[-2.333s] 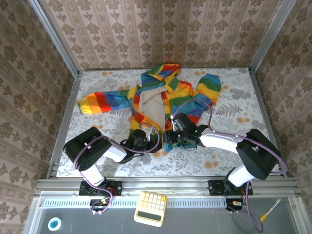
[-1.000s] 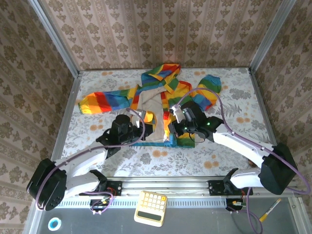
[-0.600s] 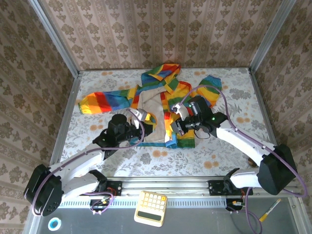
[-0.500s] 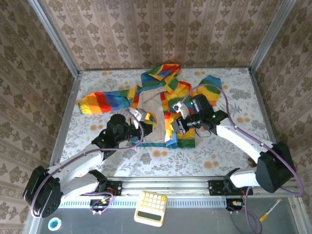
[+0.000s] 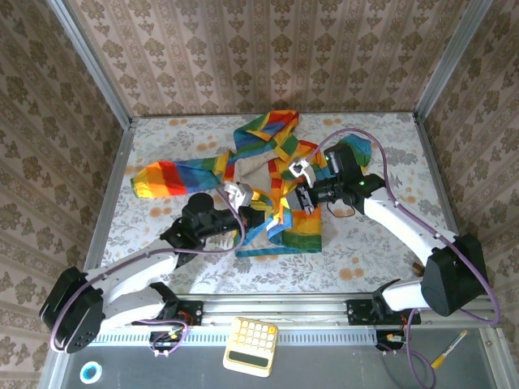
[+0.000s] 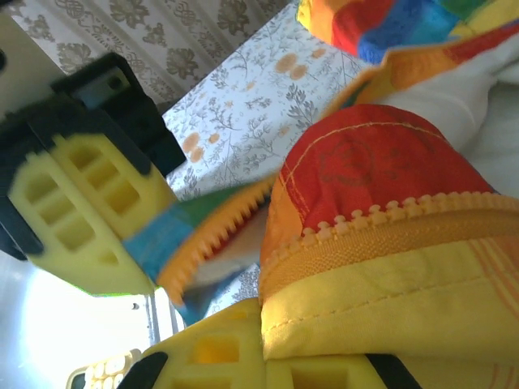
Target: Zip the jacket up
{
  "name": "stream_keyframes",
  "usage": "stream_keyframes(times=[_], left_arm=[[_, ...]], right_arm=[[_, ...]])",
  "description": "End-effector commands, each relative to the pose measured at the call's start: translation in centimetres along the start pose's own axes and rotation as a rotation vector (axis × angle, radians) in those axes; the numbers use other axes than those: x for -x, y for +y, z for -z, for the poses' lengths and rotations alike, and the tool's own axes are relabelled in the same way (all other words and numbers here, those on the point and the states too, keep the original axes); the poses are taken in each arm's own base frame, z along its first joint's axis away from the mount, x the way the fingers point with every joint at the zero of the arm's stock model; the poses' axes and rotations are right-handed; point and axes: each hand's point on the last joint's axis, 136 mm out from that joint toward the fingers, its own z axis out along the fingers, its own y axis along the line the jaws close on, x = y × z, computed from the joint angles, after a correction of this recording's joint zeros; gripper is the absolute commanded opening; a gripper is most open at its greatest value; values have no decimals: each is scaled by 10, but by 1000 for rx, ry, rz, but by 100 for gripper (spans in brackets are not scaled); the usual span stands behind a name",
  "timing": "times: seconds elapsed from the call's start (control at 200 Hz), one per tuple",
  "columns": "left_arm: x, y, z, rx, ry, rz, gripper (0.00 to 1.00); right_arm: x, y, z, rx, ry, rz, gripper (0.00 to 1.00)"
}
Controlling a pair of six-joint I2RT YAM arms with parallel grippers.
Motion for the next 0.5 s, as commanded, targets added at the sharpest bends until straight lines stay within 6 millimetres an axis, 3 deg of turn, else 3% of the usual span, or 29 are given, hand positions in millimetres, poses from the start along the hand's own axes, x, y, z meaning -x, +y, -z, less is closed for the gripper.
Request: stream_keyframes(times=[0.0,0.135,0.345,0.495], left_arm=[[5,-7,-3,-46,-54,-41,0],[-8,7,-5,12,-36,-17,0],[-43,28,-12,74,21,52,0],[-68,46,-20,127,52,122,0]], right_arm=[[6,2,1,13,-29,39,0],[-13,-26,-4,-106,25,-42,4],[-52,-52,-25,-131,72,-146,6],[-72,-72,-34,-184,99,-209,16]])
